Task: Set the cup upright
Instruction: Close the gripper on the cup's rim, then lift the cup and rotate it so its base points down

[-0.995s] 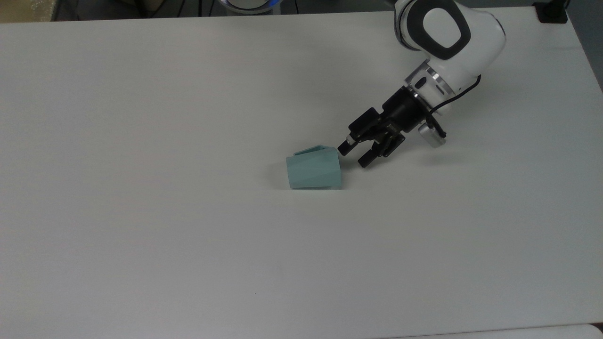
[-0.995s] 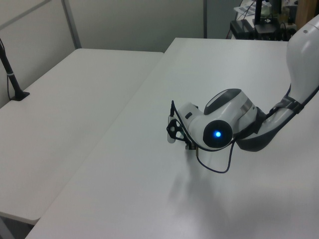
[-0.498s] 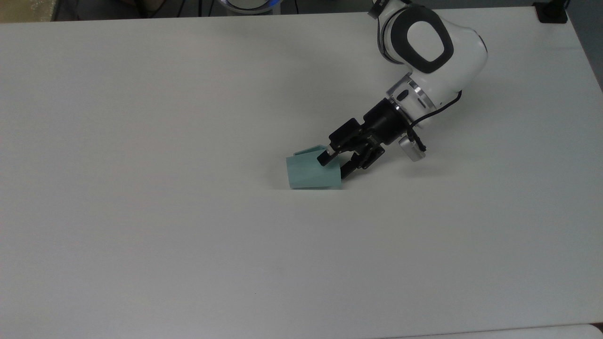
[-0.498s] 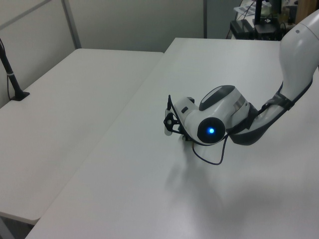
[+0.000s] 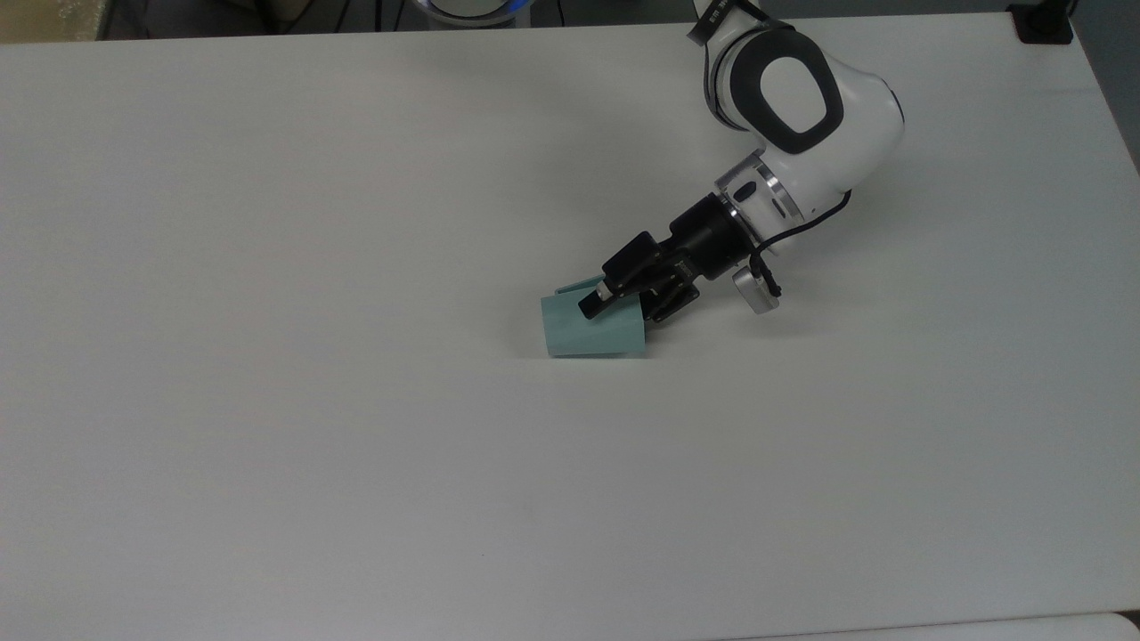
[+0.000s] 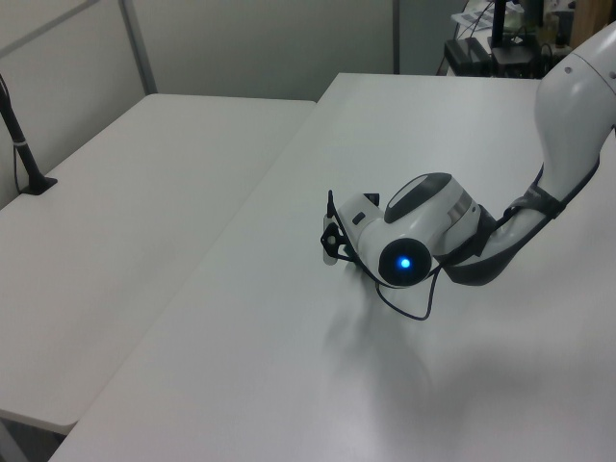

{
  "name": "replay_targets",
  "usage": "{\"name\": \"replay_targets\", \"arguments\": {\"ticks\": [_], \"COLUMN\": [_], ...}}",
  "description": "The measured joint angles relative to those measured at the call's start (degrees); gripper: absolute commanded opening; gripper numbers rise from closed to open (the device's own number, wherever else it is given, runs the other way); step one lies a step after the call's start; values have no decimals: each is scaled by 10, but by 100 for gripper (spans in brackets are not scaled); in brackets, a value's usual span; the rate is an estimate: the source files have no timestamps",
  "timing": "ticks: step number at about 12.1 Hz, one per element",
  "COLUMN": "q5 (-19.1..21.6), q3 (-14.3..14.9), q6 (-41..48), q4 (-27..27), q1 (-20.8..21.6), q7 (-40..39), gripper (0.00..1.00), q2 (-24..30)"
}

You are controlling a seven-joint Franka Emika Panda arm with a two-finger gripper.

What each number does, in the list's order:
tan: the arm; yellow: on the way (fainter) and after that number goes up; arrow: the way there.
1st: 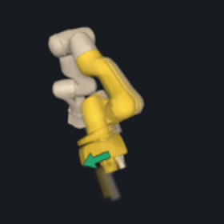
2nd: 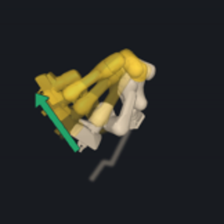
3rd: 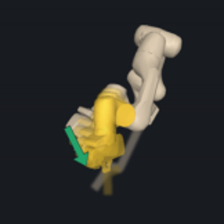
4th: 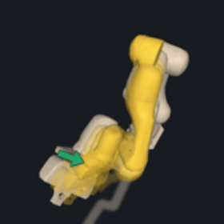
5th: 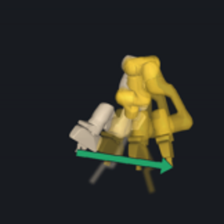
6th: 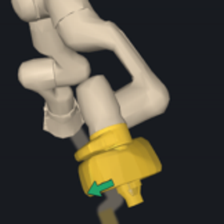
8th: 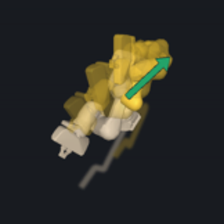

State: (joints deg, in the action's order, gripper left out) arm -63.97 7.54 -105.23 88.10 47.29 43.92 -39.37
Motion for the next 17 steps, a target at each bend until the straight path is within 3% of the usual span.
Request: {"name": "replay_targets", "arguments": {"ticks": [6,9,10,14,17], "q5": [-41,-47,-26,158,273], "q3": [0,1,2,2,2], "q6": [26,31,31,29,-18], "q4": [19,25,22,25,69], "q1": [1,1,-1,-41,-94], "q7": [-1,58,67,-8,-20], "gripper": [0,0,0,0,0], "q2": [1,7,22,137,198]}}
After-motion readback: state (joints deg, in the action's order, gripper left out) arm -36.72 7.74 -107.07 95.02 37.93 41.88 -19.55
